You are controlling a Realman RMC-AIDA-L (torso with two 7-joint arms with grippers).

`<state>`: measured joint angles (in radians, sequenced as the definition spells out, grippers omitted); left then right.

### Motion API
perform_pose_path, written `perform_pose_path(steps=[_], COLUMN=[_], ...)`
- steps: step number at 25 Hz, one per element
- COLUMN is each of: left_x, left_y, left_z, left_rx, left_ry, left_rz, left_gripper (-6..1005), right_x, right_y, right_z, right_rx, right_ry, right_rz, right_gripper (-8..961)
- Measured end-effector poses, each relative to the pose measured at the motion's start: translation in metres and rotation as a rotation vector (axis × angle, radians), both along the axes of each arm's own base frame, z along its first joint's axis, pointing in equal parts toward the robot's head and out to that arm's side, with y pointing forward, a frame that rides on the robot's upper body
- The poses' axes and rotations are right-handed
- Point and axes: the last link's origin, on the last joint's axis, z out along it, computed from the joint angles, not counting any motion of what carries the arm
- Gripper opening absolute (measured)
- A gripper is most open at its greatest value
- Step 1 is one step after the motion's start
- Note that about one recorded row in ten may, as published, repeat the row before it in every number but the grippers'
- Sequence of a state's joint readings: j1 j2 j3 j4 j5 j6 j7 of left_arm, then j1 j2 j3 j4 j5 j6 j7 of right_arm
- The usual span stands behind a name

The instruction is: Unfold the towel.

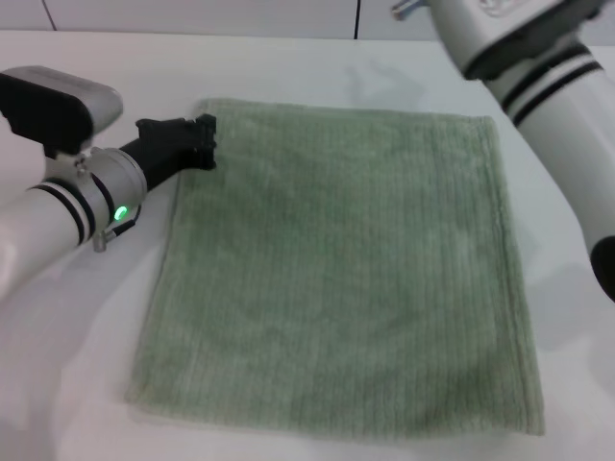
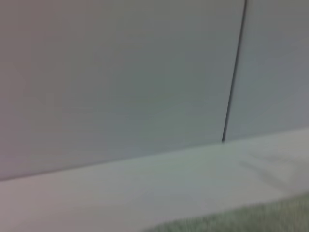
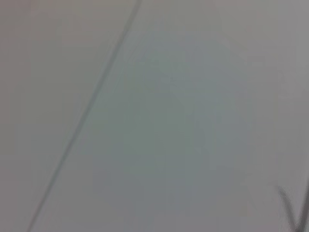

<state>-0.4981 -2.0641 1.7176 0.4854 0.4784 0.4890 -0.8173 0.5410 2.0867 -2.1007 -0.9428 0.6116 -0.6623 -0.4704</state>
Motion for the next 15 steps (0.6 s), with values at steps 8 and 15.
perform_pose_path(steps=[8,15], left_x=[-0.005,-0.012], left_y=[-0.011,-0.022], left_z=[0.051,0.076], left_rx=[0.168,0.253], left_ry=[-0.337,-0.417], left_rz=[-0.031,-0.078], left_gripper=[19,176], right_x=[0.049,0.1], right_y=[-0.004,-0.007], right_z=[0.016,0.031], right_rx=[0.052,0.078], right_ry=[0.114,0.246], right_rz=[-0.073,-0.165], right_gripper=[294,472])
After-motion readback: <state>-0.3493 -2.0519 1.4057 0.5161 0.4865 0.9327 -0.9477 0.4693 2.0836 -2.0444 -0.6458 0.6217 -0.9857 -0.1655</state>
